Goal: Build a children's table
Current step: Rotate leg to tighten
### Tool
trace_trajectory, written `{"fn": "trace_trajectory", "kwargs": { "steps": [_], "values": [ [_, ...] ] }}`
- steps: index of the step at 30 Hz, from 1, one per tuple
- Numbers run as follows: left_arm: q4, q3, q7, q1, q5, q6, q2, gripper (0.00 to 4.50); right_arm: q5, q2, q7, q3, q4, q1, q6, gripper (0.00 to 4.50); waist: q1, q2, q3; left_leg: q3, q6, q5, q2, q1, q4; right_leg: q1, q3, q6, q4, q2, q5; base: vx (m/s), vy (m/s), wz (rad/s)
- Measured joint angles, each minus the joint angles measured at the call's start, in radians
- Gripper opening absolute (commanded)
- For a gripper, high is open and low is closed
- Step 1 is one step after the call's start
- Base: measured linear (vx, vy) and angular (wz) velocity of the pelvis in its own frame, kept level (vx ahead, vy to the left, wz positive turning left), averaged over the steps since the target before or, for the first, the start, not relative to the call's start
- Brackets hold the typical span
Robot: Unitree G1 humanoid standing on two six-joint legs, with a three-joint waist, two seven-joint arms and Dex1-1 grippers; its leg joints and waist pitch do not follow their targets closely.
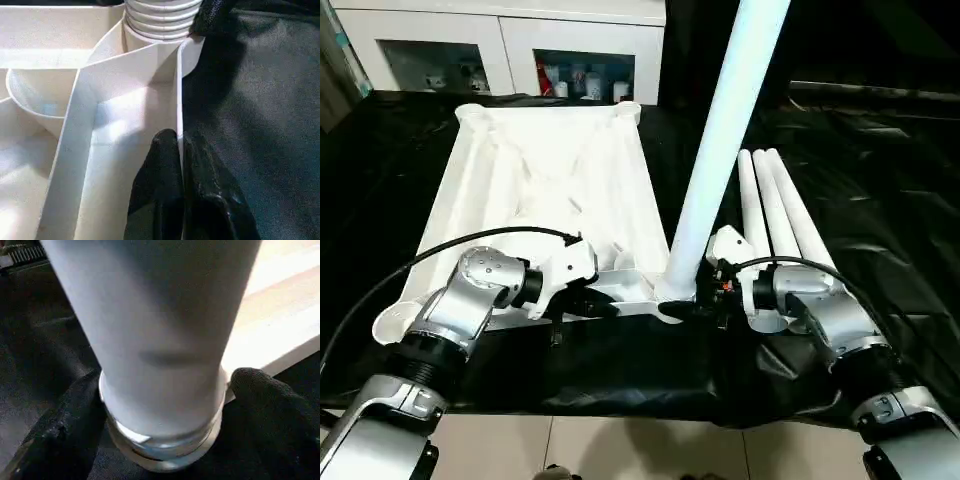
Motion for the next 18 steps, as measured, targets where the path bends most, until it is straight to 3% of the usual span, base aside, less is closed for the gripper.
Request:
{"fn": "trace_trajectory", "kwargs": {
  "steps": [7, 8, 12, 18],
  "values": [
    [0.004, 0.002, 0.001, 0.000, 0.000, 0.000, 0.003, 0.00, 0.000, 0.019, 0.002, 0.000, 0.015, -0.003, -0.017, 3.28, -0.001, 0.000, 0.000, 0.000, 0.000, 0.000, 0.001, 0.000, 0.002, 0.000, 0.000, 0.000, 0.002, 0.000, 0.000, 0.000, 0.000, 0.00],
    [0.004, 0.002, 0.001, 0.000, 0.000, -0.001, 0.003, 0.00, 0.001, 0.022, 0.001, 0.000, 0.018, -0.003, -0.020, 3.03, -0.001, 0.000, 0.000, 0.000, 0.000, 0.000, 0.001, 0.000, 0.002, 0.000, 0.000, 0.000, 0.002, 0.000, 0.000, 0.000, 0.000, 0.00],
    [0.009, 0.003, 0.004, 0.000, 0.000, -0.002, 0.002, 0.00, 0.003, 0.030, -0.007, -0.004, 0.030, -0.003, -0.024, 2.90, -0.001, -0.001, 0.000, 0.000, 0.000, 0.000, 0.001, 0.001, 0.003, 0.002, 0.000, 0.000, 0.003, 0.001, 0.000, 0.000, 0.000, 0.00],
    [0.072, 0.011, 0.142, -0.027, 0.035, 0.017, -0.069, 0.00, 0.004, 0.108, -0.216, -0.076, 0.109, -0.003, -0.026, 2.77, -0.012, 0.000, -0.001, -0.001, -0.003, 0.001, 0.001, 0.017, 0.003, 0.017, 0.000, 0.004, 0.001, 0.001, -0.001, 0.000, 0.000, 0.00]
  ]
}}
